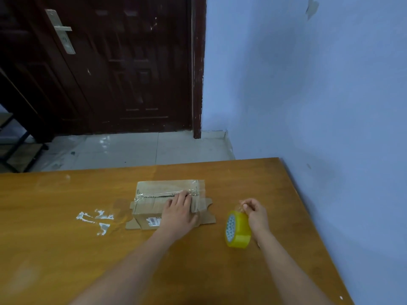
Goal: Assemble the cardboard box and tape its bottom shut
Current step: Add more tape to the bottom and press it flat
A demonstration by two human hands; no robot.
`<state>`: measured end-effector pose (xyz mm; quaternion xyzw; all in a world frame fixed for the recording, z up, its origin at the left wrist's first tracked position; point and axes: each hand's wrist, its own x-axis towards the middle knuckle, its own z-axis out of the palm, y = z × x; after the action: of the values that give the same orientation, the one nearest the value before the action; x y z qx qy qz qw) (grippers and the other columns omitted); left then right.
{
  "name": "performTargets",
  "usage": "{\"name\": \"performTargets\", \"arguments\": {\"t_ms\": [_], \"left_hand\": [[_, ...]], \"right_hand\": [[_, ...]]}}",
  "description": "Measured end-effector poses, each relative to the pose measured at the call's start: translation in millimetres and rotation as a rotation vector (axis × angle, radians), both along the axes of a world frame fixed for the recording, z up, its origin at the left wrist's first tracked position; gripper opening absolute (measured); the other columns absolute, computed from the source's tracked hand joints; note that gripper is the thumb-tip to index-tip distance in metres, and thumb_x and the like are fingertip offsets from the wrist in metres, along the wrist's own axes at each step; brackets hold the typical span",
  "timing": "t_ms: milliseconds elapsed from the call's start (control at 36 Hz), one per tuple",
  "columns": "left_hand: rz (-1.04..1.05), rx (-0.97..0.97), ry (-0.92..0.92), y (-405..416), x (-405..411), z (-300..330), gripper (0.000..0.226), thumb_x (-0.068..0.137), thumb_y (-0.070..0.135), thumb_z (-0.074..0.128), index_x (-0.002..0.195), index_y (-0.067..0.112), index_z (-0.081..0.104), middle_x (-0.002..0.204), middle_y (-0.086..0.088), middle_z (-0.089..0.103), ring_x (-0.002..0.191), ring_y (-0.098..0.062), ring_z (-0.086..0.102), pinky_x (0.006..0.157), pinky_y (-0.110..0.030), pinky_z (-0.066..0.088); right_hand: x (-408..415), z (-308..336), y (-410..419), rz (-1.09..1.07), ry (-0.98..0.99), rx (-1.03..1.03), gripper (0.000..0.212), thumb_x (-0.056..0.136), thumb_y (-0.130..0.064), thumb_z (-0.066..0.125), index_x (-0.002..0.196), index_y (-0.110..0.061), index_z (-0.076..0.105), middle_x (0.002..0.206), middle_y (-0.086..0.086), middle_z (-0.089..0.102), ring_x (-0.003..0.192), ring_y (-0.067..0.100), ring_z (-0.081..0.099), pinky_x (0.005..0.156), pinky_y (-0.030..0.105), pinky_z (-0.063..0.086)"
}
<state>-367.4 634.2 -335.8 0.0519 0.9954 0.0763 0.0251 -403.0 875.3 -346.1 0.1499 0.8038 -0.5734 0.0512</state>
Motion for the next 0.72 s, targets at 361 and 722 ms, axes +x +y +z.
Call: {"name": "performTargets", "arguments": {"t_ms": [361, 722], "left_hand": [[0.029, -0.024, -0.061, -5, -3, -2, 0.061, 0.094, 0.052, 0.034, 0.147, 0.024, 0.024, 0.154, 0.009, 0.025, 0.142, -0.014, 0.016, 0.112, -0.037, 0.016], [0.047, -0.105, -0.092, -4, -4, 3, 0.061, 0.093, 0.054, 0.035, 0.147, 0.026, 0.025, 0.154, 0.012, 0.025, 0.140, -0.014, 0.019, 0.105, -0.038, 0.026]], "right_hand": [[-83, 8, 27, 0.211, 0.037, 0.696, 0.017, 0.088, -0.009, 0.050, 0.078, -0.015, 0.062, 0.089, 0.014, 0.069, 0.085, 0.035, 0.060, 0.063, 0.033, 0.035], [-72, -31, -36, 0.589, -0.032, 0.854, 0.026, 0.093, -0.005, 0.042, 0.099, -0.010, 0.067, 0.087, 0.011, 0.069, 0.075, 0.028, 0.063, 0.066, 0.037, 0.051]]}}
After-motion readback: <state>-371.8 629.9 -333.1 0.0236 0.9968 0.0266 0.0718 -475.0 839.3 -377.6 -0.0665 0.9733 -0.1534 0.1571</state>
